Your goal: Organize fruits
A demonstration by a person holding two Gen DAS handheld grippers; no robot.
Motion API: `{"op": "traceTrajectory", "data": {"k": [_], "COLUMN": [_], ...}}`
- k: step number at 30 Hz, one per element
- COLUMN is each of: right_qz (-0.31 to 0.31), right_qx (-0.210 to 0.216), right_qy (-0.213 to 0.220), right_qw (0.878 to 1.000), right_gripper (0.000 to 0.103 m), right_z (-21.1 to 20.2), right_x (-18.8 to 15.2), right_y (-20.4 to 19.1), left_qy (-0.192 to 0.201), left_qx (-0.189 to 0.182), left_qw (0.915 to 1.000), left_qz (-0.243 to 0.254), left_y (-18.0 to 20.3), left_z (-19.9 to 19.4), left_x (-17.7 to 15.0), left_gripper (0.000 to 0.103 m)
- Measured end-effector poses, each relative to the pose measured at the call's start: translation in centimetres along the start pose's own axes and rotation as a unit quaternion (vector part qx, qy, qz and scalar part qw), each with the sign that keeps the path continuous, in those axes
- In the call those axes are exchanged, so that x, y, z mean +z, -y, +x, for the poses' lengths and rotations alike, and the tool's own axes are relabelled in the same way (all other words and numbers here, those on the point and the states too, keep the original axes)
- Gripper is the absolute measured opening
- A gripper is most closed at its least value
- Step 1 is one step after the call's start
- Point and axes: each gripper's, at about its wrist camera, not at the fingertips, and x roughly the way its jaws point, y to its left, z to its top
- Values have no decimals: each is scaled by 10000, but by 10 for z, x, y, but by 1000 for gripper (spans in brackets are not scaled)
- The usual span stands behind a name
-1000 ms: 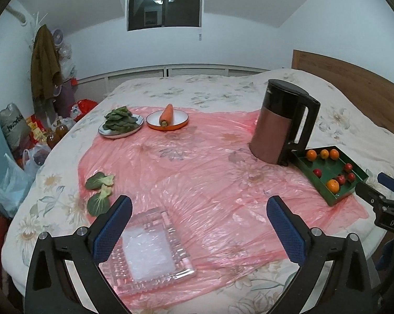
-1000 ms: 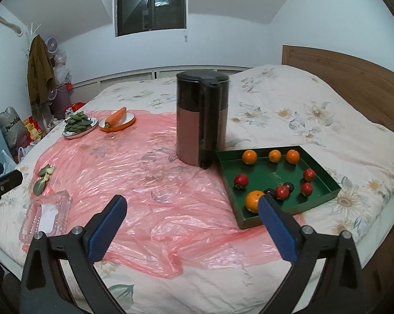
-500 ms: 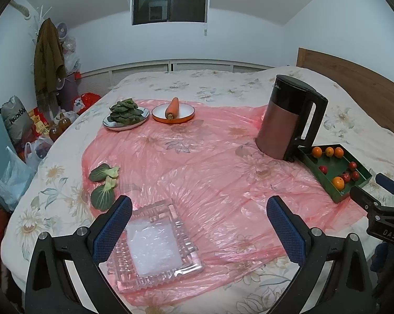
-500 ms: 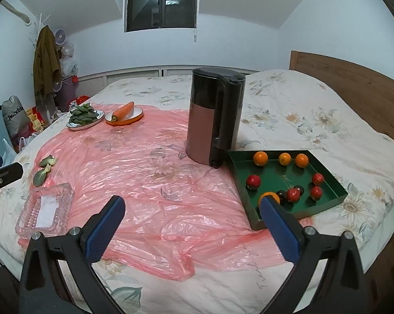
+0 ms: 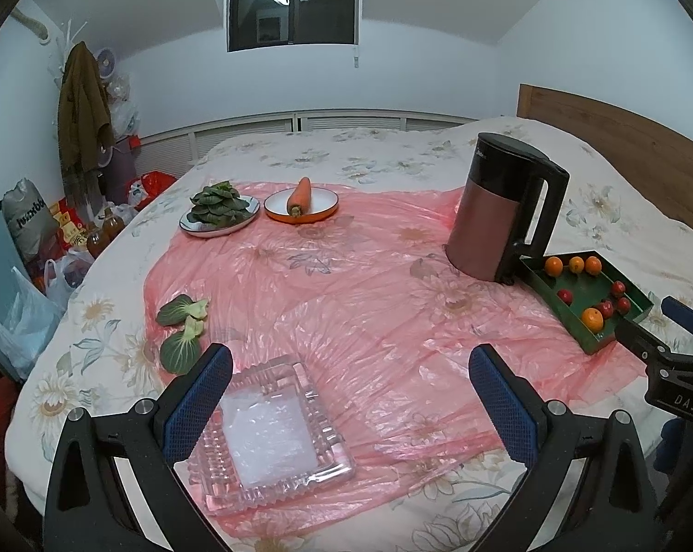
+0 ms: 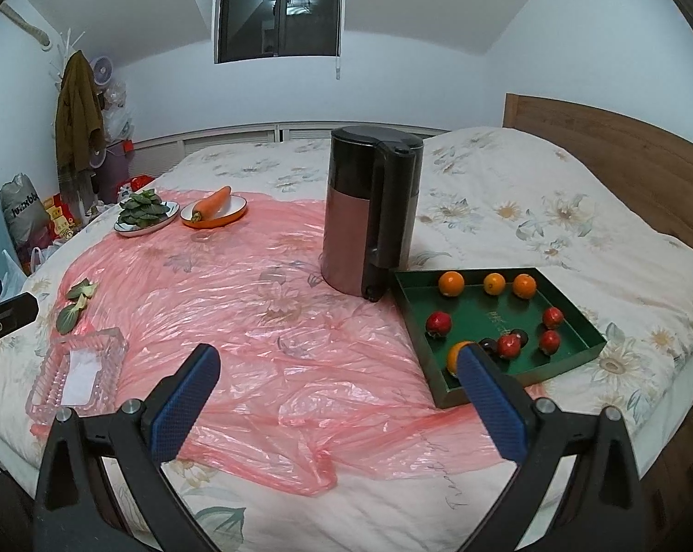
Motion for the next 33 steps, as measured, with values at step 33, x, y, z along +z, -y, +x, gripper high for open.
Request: {"op": "traceTrajectory", "data": {"k": [33], "right_qz": [-3], "right_qx": [-105], "right_qy": [-56], "right_qw": [9999], "right_gripper": [103], "right_z": [-5], "right_x": [-3], "right_y": [9], "left_qy": [29], "left_qx": [-5], "left_qw": [10000], "left_qz": [70], "left_y": [5], "left_z": [-7], "left_x": [-4], "left_gripper": [101]}}
